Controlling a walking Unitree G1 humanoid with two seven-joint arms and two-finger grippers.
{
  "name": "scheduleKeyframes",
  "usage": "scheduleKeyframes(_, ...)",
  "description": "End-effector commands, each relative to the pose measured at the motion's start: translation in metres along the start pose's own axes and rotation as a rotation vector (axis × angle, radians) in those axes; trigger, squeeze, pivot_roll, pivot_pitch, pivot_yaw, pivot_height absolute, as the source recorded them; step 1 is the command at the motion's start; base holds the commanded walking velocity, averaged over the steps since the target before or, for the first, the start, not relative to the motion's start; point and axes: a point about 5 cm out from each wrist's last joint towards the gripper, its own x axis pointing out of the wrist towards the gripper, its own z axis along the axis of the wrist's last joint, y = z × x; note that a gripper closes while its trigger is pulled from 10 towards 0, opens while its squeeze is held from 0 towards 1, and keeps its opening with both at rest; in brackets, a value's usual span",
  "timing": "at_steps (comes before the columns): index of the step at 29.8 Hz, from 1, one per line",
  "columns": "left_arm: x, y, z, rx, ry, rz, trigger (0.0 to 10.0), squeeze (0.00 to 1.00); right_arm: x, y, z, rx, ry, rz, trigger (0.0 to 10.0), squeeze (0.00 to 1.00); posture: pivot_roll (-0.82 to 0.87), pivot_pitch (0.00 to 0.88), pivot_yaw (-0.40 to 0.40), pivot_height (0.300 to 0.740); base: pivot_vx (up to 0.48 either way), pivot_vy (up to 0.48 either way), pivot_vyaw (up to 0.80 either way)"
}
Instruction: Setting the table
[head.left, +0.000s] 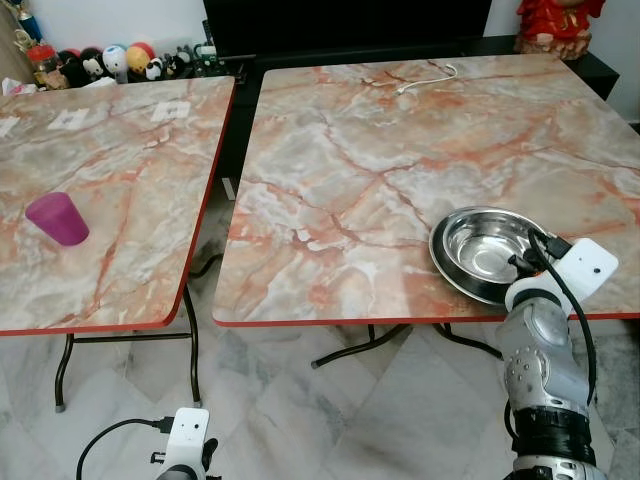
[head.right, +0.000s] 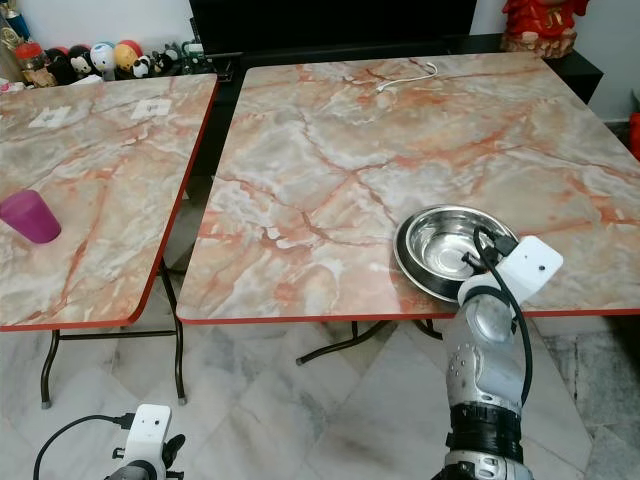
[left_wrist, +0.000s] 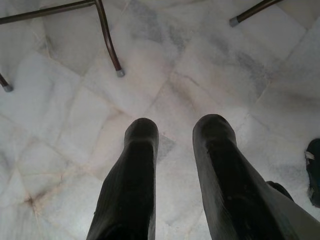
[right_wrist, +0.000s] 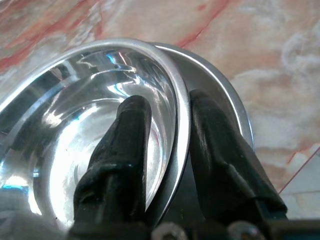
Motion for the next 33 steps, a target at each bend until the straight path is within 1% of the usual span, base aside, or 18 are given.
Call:
scheduleKeyframes(1, 0.000, 0.000, -0.001, -0.004, -0.002, 0.003, 10.0, 0.00, -0.003, 0.003, 0.004, -0.015, -0.027, 0.006, 10.0, 0.00, -0.14, 0.102, 0.059, 0.740, 0.000, 0.000, 0.00)
scheduleKeyframes(4, 0.000, -0.002, 0.001, -0.010, -0.008, 0.001, 10.0, 0.00, -0.004, -0.001, 0.004, -0.052, -0.040, -0.022, 10.0, 0.00, -0.14, 0.101, 0.058, 0.740, 0.000, 0.000, 0.00)
scheduleKeyframes(8, 0.000, -0.003, 0.001, -0.011, -0.011, -0.001, 10.0, 0.00, -0.004, -0.004, 0.006, -0.073, -0.061, -0.044, 10.0, 0.00, -0.14, 0.102, 0.058, 0.740, 0.000, 0.000, 0.00)
scheduleKeyframes(12, 0.001, -0.005, 0.002, -0.017, -0.016, -0.005, 10.0, 0.00, -0.004, -0.010, 0.009, -0.141, -0.108, -0.083, 10.0, 0.00, -0.13, 0.102, 0.055, 0.740, 0.000, 0.000, 0.00)
scheduleKeyframes(14, 0.001, -0.005, 0.002, -0.018, -0.017, -0.005, 10.0, 0.00, -0.004, -0.011, 0.009, -0.154, -0.114, -0.088, 10.0, 0.00, -0.13, 0.102, 0.056, 0.740, 0.000, 0.000, 0.00)
scheduleKeyframes(15, 0.000, -0.005, 0.002, -0.022, -0.017, -0.005, 10.0, 0.00, -0.005, -0.009, 0.012, -0.191, -0.150, -0.073, 10.0, 0.00, -0.14, 0.103, 0.056, 0.740, 0.000, 0.000, 0.00)
scheduleKeyframes(16, 0.000, -0.005, 0.002, -0.022, -0.017, -0.005, 10.0, 0.00, -0.005, -0.009, 0.012, -0.191, -0.150, -0.073, 10.0, 0.00, -0.14, 0.103, 0.056, 0.740, 0.000, 0.000, 0.00)
scheduleKeyframes(17, 0.000, -0.004, 0.001, -0.023, -0.015, -0.003, 10.0, 0.00, -0.006, -0.004, 0.017, -0.250, -0.205, -0.046, 10.0, 0.00, -0.14, 0.104, 0.057, 0.740, 0.000, 0.000, 0.00)
scheduleKeyframes(20, 0.000, -0.003, 0.000, -0.037, -0.012, 0.005, 10.0, 0.00, -0.008, 0.000, 0.022, -0.279, -0.254, -0.029, 10.0, 0.00, -0.14, 0.103, 0.056, 0.740, 0.000, 0.000, 0.00)
scheduleKeyframes(21, -0.001, 0.000, -0.002, -0.058, -0.006, 0.017, 10.0, 0.00, -0.011, 0.005, 0.029, -0.277, -0.312, 0.014, 10.0, 0.00, -0.13, 0.104, 0.056, 0.740, 0.000, 0.000, 0.00)
scheduleKeyframes(23, -0.001, 0.001, -0.003, -0.065, -0.003, 0.020, 10.0, 0.00, -0.012, 0.008, 0.032, -0.271, -0.332, 0.041, 10.0, 0.00, -0.13, 0.104, 0.056, 0.740, 0.000, 0.000, 0.00)
scheduleKeyframes(25, -0.002, 0.004, -0.005, -0.082, 0.008, 0.030, 10.0, 0.00, -0.018, 0.023, 0.032, -0.265, -0.355, 0.179, 10.0, 0.00, -0.15, 0.104, 0.056, 0.740, 0.000, 0.000, 0.00)
scheduleKeyframes(26, -0.002, 0.006, -0.006, -0.087, 0.014, 0.033, 10.0, 0.00, -0.022, 0.031, 0.031, -0.279, -0.359, 0.249, 10.0, 0.00, -0.15, 0.104, 0.057, 0.740, 0.000, 0.000, 0.00)
scheduleKeyframes(27, -0.002, 0.006, -0.006, -0.087, 0.014, 0.033, 10.0, 0.00, -0.022, 0.031, 0.031, -0.279, -0.359, 0.249, 10.0, 0.00, -0.15, 0.104, 0.057, 0.740, 0.000, 0.000, 0.00)
scheduleKeyframes(28, -0.003, 0.009, -0.009, -0.096, 0.024, 0.039, 10.0, 0.00, -0.028, 0.038, 0.026, -0.315, -0.371, 0.345, 10.0, 0.00, -0.15, 0.104, 0.058, 0.740, 0.000, 0.000, 0.00)
scheduleKeyframes(31, -0.005, 0.015, -0.013, -0.103, 0.040, 0.058, 10.0, 0.00, -0.032, 0.037, 0.019, -0.353, -0.358, 0.407, 10.0, 0.00, -0.14, 0.097, 0.053, 0.740, 0.000, 0.000, 0.00)
scheduleKeyframes(32, -0.006, 0.020, -0.016, -0.108, 0.049, 0.070, 10.0, 0.00, -0.036, 0.038, 0.014, -0.378, -0.344, 0.460, 10.0, 0.00, -0.15, 0.094, 0.049, 0.740, 0.000, 0.000, 0.00)
scheduleKeyframes(33, -0.006, 0.020, -0.016, -0.108, 0.049, 0.070, 10.0, 0.00, -0.036, 0.038, 0.014, -0.378, -0.344, 0.460, 10.0, 0.00, -0.15, 0.094, 0.049, 0.740, 0.000, 0.000, 0.00)
